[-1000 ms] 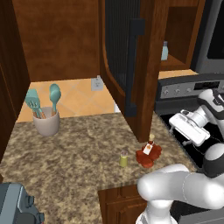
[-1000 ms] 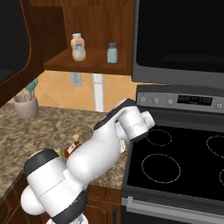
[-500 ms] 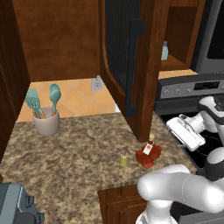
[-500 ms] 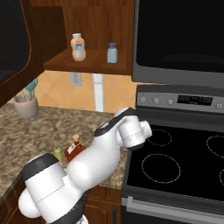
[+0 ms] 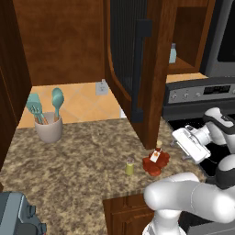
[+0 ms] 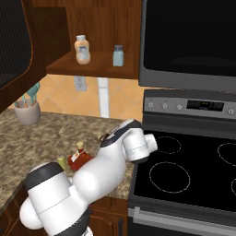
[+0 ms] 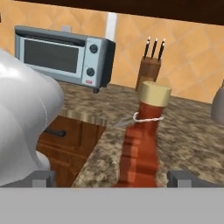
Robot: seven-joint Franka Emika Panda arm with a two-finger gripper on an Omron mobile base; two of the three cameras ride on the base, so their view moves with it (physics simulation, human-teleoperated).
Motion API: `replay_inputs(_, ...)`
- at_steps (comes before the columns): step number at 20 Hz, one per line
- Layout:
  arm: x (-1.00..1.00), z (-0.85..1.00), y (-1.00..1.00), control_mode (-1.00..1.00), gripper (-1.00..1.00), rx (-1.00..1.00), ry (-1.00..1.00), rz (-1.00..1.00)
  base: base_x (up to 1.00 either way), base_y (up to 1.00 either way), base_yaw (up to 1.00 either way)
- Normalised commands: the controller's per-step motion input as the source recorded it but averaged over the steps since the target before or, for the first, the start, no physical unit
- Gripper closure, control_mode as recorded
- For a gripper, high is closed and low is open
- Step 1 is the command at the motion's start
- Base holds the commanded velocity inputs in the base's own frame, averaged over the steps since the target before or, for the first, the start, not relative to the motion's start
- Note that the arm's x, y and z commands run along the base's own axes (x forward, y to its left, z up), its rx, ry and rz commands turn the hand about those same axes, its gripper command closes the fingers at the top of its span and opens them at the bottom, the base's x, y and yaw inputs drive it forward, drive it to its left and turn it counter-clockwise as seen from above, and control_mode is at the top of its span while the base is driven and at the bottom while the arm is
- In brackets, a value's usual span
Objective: Put the shaker and condiment bottle from the counter next to their counterparts in the cabinet.
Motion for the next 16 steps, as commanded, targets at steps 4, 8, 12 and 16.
replay_inputs(4, 0.16, 0.0, 0.0, -1.0, -1.0, 0.08, 0.0, -0.01, 0.0, 0.0, 0.0)
replay_inputs(8, 0.2, -0.03, 0.0, -1.0, -1.0, 0.07, 0.01, 0.0, 0.0, 0.0, 0.0)
replay_inputs(12, 0.16, -0.07, 0.0, -1.0, -1.0, 0.06, 0.01, 0.0, 0.0, 0.0, 0.0)
replay_inputs(16, 0.06, -0.17, 0.0, -1.0, -1.0, 0.03, 0.0, 0.0, 0.0, 0.0, 0.0)
